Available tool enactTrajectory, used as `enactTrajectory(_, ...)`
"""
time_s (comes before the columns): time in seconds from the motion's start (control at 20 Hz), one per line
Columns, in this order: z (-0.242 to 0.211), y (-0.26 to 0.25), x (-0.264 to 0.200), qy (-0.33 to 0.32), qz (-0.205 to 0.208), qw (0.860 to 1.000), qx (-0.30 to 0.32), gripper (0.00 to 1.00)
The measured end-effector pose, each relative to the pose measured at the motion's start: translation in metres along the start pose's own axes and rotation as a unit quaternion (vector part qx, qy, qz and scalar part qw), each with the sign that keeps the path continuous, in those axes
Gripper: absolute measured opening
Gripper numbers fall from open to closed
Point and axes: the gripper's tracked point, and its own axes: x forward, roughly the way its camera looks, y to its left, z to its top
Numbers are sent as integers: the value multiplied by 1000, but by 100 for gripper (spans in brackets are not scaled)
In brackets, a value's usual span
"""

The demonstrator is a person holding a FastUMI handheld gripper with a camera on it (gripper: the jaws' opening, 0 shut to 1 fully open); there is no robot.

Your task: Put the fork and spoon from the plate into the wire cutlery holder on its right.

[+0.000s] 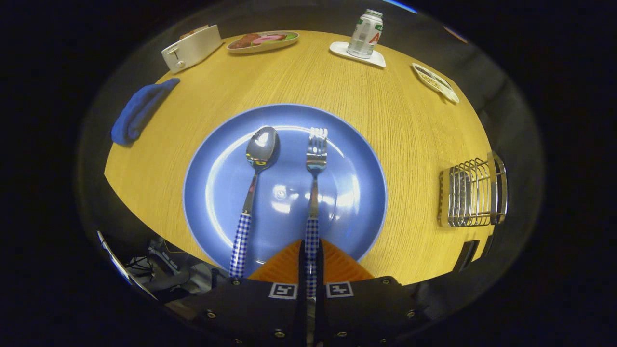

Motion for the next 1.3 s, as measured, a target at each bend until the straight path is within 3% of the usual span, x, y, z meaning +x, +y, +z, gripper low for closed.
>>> enactTrajectory(0.15,0,-1,-8,9,14,1000,-1,8)
enactTrajectory(0.2,2,-3,-10,12,18,1000,-14,0)
enactTrajectory(0.55,0,-16,-46,40,55,995,-73,0)
enactTrajectory(0.85,-5,-57,-92,46,48,992,-105,1)
enactTrajectory(1.15,-37,-104,-137,97,60,987,-115,0)
enactTrajectory(1.3,-45,-139,-154,110,47,987,-111,0)
